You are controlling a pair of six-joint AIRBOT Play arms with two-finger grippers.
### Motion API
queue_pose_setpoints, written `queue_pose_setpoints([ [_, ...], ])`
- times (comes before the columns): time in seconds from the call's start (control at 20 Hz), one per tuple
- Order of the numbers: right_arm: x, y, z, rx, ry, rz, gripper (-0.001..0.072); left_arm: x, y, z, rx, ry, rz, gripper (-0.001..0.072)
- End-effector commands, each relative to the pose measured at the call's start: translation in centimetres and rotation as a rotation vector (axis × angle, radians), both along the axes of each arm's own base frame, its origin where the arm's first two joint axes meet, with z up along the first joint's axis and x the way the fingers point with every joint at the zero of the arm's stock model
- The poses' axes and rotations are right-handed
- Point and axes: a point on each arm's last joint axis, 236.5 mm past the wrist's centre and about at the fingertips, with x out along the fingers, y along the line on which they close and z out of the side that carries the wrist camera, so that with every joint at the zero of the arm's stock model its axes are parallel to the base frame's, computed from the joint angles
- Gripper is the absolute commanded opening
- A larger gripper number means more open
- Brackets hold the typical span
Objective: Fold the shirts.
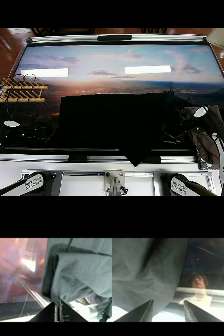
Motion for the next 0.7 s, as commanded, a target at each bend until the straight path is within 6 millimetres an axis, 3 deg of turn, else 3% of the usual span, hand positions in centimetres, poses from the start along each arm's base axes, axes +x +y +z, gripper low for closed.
queue_pose_setpoints([
  [0.0, 0.5, 0.3, -1.4, 0.000, -0.030, -0.062, 0.0498, -0.2, -0.2, 0.1, -0.008, 0.005, -0.007, 0.0030],
  [0.15, 0.8, 0.7, -2.1, 0.008, -0.048, -0.106, 0.0495, -0.4, -0.3, 0.2, -0.016, 0.010, -0.013, 0.0030],
  [0.25, 1.1, 0.5, -2.5, -0.003, -0.060, -0.127, 0.0328, -0.4, -0.4, 0.3, -0.019, 0.012, -0.016, 0.0030],
  [0.5, 2.6, 0.3, -2.6, -0.011, -0.102, -0.181, 0.0062, -0.4, -0.4, 0.3, -0.019, 0.011, -0.015, 0.0030],
  [0.65, 3.1, 1.2, -1.8, 0.035, -0.149, -0.137, 0.0061, 0.0, -0.3, 0.6, -0.014, -0.004, -0.021, 0.0029],
])
